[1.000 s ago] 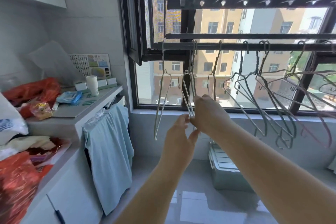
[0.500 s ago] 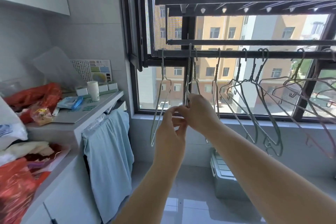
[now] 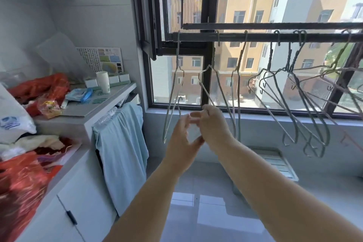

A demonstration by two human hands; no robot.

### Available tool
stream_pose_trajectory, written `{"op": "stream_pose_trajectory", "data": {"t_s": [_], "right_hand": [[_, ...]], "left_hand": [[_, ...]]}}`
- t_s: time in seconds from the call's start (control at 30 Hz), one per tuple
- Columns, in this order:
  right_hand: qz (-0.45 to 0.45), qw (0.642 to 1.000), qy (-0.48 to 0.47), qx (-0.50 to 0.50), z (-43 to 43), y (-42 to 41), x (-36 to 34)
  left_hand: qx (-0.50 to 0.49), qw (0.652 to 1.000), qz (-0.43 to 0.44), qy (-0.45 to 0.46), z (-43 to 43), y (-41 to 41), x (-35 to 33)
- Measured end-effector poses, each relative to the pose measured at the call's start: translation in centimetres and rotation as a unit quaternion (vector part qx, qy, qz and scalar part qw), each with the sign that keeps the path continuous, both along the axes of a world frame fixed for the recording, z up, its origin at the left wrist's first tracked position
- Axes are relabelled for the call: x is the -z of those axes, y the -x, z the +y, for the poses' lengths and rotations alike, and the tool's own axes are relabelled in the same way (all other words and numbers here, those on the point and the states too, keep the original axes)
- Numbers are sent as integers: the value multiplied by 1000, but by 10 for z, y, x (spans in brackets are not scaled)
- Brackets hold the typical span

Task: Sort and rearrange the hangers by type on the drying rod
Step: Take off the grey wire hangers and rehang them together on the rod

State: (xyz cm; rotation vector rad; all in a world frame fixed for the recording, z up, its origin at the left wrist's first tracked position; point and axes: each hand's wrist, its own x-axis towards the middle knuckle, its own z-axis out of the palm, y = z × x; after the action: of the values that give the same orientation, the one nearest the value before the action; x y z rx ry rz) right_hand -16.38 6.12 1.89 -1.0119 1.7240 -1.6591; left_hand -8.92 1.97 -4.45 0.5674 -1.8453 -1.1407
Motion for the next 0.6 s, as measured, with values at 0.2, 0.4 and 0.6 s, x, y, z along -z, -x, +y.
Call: {"op": "stream_pose_trajectory", "data": {"t_s": [0.2,0.4,0.6], "right_hand": [[23,998,55,-26,60,4,62],[-90,992,86,-2,125,37,111],[-242,961,111,74,154,75,136]], "left_hand": [[42,983,-158,-85,-15,-40,40],[-25,952,-270,-144,-38,-46,80],[17,907,-392,-154,-42,-55,111]]}}
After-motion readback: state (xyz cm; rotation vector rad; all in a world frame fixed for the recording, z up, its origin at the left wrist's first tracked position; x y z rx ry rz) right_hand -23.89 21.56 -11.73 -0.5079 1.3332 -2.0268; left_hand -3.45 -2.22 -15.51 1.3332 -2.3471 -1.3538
